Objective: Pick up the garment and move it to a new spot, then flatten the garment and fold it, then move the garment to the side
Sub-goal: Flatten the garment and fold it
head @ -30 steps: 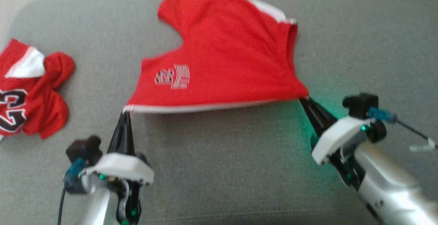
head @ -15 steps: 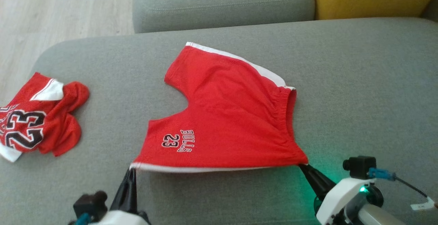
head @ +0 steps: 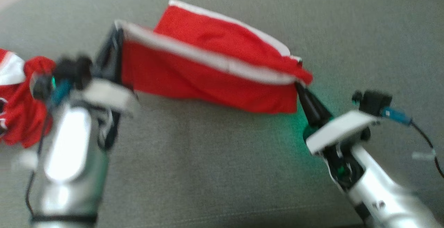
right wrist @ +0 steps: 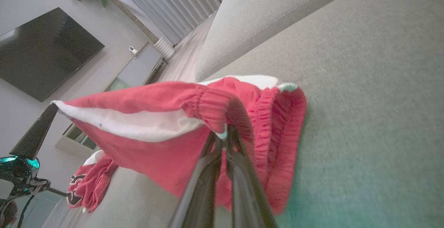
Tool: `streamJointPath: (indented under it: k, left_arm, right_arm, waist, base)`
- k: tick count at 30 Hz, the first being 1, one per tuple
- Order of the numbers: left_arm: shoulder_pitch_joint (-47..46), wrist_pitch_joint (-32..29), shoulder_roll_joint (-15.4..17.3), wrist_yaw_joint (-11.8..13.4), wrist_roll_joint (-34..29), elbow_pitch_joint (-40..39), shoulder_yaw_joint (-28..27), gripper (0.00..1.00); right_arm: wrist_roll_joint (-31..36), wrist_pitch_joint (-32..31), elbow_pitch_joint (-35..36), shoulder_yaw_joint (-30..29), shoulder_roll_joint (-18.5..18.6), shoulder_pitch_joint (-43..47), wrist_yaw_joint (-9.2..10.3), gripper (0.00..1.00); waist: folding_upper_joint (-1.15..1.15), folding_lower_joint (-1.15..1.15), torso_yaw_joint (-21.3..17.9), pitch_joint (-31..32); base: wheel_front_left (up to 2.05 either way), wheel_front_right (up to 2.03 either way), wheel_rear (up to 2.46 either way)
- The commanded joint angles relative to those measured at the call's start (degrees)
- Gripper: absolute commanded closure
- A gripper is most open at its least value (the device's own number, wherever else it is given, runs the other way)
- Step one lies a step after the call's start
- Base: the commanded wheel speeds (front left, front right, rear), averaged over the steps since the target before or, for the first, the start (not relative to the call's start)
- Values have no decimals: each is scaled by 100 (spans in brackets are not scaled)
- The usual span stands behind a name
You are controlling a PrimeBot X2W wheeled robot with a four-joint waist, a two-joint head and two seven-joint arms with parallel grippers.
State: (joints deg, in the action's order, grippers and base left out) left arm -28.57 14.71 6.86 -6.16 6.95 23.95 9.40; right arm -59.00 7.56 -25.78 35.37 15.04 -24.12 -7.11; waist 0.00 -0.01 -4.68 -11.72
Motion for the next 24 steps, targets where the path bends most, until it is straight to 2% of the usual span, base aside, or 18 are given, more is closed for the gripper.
streamJointPath:
  k: [1, 7, 13, 17, 21, 24]
  left_arm:
    - [-480, 28, 236, -42, -86, 65, -94, 100]
    - [-1951, 12, 533, -114, -177, 1204, 281, 100]
    - [-2821, -8, 709, -129, -146, 1968, 624, 100]
    - [-3281, -1, 779, -131, -73, 2447, 898, 100]
    - [-3553, 12, 863, -131, -19, 2817, 943, 100]
    - [-3674, 22, 901, -3, -19, 2965, 901, 100]
  right_arm:
    - [67, 95, 80, -4, -98, -233, -37, 100]
    - [327, 364, -295, -84, -580, -966, -37, 100]
    - [494, 562, -642, -197, -875, -1466, -37, 100]
    - [532, 653, -848, -265, -1025, -1749, -37, 100]
    - [534, 701, -977, -263, -1115, -1893, -37, 100]
    - [513, 719, -1049, -247, -1153, -1944, -37, 100]
  waist:
    - [0, 1, -235, -453]
    - [0, 1, -527, -1119]
    - [0, 1, -746, -1535]
    - [0, 1, -868, -1732]
    - [0, 1, -975, -1814]
    - [0, 1, -1027, -1832]
  base:
    - [0, 0, 0]
    - [0, 0, 0]
    - [0, 0, 0]
    - [0, 0, 0]
    - [0, 0, 0]
    - [0, 0, 0]
